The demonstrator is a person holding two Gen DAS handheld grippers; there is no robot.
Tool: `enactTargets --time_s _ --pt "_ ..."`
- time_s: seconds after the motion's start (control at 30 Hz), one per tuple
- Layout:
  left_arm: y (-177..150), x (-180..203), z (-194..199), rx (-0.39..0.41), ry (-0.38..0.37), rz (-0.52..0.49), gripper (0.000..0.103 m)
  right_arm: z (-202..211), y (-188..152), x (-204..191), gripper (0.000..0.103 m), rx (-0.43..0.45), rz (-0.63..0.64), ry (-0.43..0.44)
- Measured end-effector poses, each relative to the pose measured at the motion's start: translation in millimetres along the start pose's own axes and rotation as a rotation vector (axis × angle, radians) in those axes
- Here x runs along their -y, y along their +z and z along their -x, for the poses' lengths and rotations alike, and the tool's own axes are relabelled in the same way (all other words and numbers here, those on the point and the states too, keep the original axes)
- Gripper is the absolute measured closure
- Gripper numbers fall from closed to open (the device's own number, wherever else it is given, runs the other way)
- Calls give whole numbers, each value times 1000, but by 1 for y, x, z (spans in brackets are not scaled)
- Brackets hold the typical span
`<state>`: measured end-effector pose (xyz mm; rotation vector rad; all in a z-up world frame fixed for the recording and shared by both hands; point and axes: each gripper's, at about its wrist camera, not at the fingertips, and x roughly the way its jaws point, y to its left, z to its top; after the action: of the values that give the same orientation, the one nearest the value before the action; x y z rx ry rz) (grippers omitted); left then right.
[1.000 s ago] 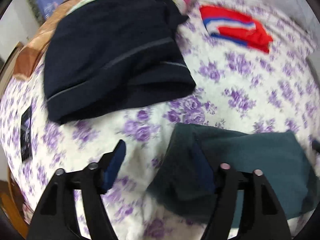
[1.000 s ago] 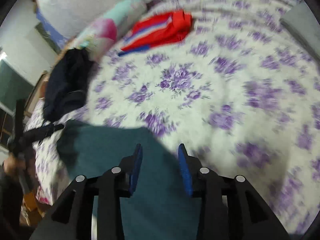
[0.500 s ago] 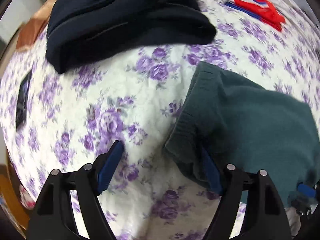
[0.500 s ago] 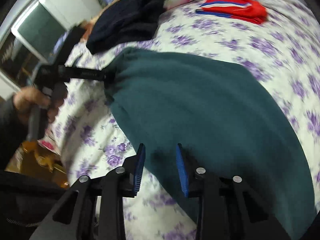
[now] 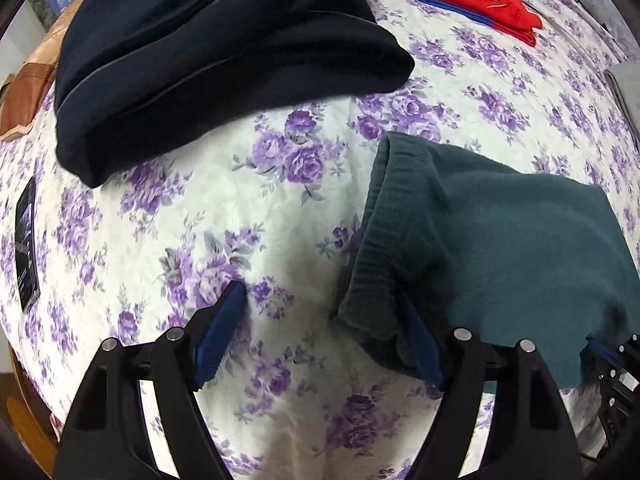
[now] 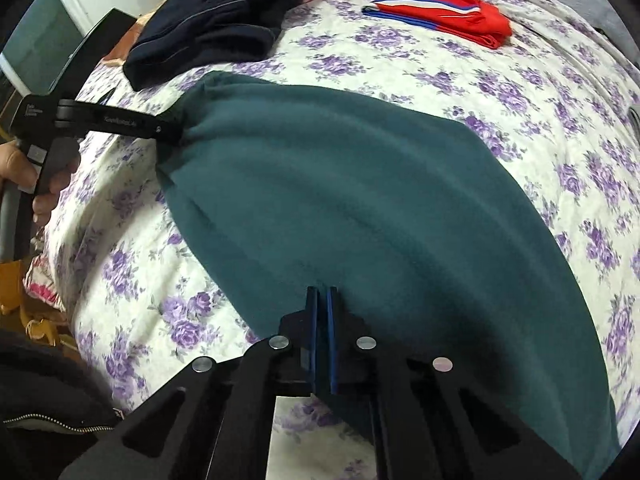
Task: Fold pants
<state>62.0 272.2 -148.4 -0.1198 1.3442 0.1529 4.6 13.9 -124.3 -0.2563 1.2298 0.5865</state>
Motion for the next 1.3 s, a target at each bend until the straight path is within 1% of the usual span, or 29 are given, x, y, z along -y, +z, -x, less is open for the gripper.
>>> enactTargets --time_s 0.03,0.1,0.2,0.3,0.37,0.43,0.47,0.5,0.53,0.57,0.6,0.63,0.7,0.8,0.87,0.9,0.93,0.97,1.03,1.07,1.1,1.13,1.17,1.2,1.27,1.3 --pt "7 -5 1 2 -6 -5 28 0 0 0 94 3 -11 0" --pt "8 -5 2 9 -10 -15 28 1 -3 1 93 14 -42 -5" --pt "7 -4 2 18 -5 -52 28 -4 -4 -1 98 3 -50 -34" --pt "4 -1 3 27 3 -83 29 2 -2 4 100 29 -103 -11" --pt "1 0 2 29 6 -96 30 16 -3 5 100 59 -122 21" --pt "-1 -1 2 31 1 -98 30 35 -8 6 100 89 -136 73" --pt "-1 -2 3 31 -1 -96 30 42 -12 8 100 90 -156 109" --pt "-2 -2 3 30 1 -102 30 43 -16 8 100 84 -165 124" --pt "-4 -2 2 31 5 -111 30 40 -19 7 100 69 -163 130" --pt "-6 -1 2 30 12 -125 30 33 -22 4 100 50 -157 117" --pt "-8 0 2 32 19 -137 30 22 -24 2 99 27 -160 107" --pt "-10 0 1 34 23 -143 30 14 -26 1 95 11 -169 107" --pt "-13 3 4 32 35 -165 30 -6 -30 2 90 -40 -210 112" --pt "-16 3 9 22 42 -194 30 3 -35 7 85 -20 -259 167" --pt "-16 0 18 25 19 -167 32 19 -39 14 82 16 -284 174" --pt "-17 -1 26 45 -13 -149 32 29 -44 22 76 53 -319 185" --pt "-18 1 32 64 -43 -153 32 37 -49 33 71 87 -368 181" --pt "-20 6 37 86 -69 -170 32 41 -53 42 69 105 -407 172" --pt "-23 17 41 115 -90 -207 31 41 -67 65 69 113 -508 160" --pt "-24 26 40 115 -96 -227 30 38 -77 79 69 105 -557 124" --pt "-26 36 34 99 -100 -242 29 37 -86 92 69 102 -587 101" --pt "-28 42 23 80 -79 -253 28 40 -97 105 69 106 -625 84" --pt "-30 44 11 64 -36 -261 28 45 -112 122 69 124 -679 73" --pt "-32 43 1 40 -8 -266 25 55 -135 143 69 160 -757 74" --pt "-32 36 -1 49 -51 -228 24 78 -168 173 68 202 -860 11" --pt "-32 33 0 42 -68 -219 24 95 -191 193 69 224 -926 -68"
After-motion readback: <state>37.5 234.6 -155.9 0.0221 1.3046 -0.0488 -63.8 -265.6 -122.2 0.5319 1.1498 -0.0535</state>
